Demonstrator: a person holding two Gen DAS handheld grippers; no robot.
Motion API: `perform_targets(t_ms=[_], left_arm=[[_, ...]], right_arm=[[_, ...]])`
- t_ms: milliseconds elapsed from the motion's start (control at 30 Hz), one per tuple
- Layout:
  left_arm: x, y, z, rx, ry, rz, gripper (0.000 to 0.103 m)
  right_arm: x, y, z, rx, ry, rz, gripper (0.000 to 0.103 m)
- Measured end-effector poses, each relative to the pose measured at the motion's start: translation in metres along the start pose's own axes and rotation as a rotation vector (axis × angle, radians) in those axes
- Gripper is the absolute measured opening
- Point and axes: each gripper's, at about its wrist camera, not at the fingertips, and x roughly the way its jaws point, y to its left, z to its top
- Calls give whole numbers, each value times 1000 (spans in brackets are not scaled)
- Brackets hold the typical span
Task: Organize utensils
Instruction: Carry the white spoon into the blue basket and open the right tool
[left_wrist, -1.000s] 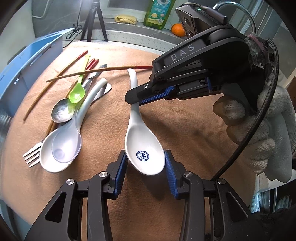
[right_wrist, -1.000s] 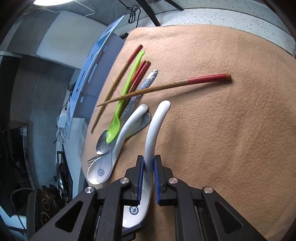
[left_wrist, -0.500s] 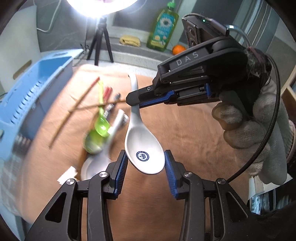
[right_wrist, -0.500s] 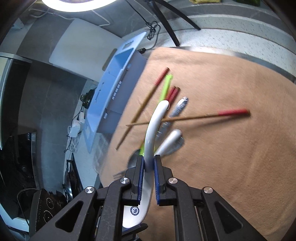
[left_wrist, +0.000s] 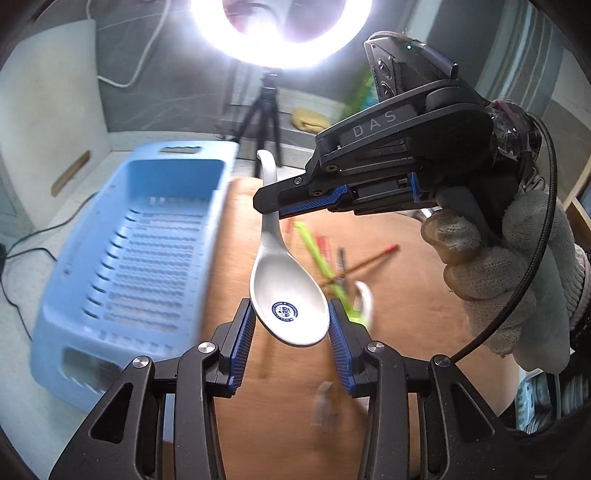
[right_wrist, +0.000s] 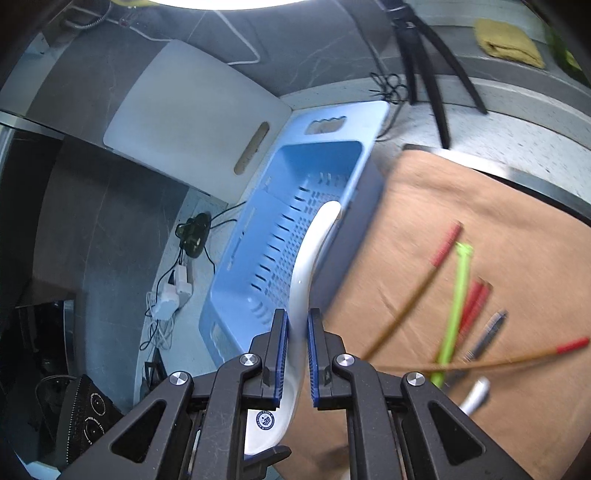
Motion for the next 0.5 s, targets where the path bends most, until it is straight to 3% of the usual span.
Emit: perform_targets(t_ms=[267,500], left_arm=[[11,62,13,-11,33,22,38],[20,87,14,-31,54,34,38]], right_arm=[[56,29,34,-15,13,-45,10],[84,37,48,-26,29,-73,10]])
